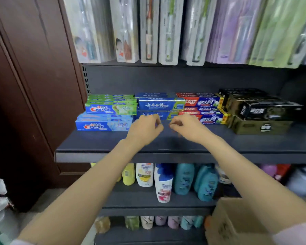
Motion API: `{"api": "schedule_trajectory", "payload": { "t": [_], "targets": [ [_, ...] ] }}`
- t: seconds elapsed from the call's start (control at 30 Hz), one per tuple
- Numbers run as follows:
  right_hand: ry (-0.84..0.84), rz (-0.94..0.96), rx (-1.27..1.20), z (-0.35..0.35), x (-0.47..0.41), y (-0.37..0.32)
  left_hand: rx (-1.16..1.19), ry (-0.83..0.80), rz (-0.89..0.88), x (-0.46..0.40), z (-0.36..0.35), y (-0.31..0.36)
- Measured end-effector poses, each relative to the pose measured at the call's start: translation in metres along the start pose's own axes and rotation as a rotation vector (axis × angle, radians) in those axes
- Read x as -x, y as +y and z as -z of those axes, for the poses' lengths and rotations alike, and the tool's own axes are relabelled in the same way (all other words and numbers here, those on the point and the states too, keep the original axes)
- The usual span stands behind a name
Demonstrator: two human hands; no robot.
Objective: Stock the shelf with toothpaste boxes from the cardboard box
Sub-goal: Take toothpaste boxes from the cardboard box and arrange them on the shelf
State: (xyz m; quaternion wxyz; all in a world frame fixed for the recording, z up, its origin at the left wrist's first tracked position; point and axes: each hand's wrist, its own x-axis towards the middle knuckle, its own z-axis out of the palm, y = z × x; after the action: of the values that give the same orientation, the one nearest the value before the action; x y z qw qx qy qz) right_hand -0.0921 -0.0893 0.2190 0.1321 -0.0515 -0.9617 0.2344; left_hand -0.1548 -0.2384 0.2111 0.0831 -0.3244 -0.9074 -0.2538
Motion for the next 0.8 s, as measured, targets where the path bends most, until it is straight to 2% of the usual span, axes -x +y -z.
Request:
{"api": "schedule_trajectory", "payload": {
  "t": [0.17, 0.37, 0.43, 0.6, 0.8],
  "targets": [
    [-0.220, -0.060, -0.004, 0.042, 0.084, 0.090, 0.028, -0.228, -0.059, 0.034, -0.065, 0.085],
    [-0.480, -0.166, 0.035, 0.063, 0.176, 0.217, 0.130, -0.708, 0.047, 0.070, -0.187, 0.184],
    [-0.555, -0.183, 0.076, 0.062, 0.205, 0.251, 0.156, -0.823, 0.089, 0.080, -0.221, 0.209],
    [-0.751, -0.308, 0.168, 0.045, 0.260, 0.338, 0.203, -0.981, 0.207, 0.103, -0.300, 0.253],
    [-0.901, -0.378, 0.179, -0.009, 0.305, 0.407, 0.230, -1.101, 0.303, 0.126, -0.381, 0.257]
  ]
}}
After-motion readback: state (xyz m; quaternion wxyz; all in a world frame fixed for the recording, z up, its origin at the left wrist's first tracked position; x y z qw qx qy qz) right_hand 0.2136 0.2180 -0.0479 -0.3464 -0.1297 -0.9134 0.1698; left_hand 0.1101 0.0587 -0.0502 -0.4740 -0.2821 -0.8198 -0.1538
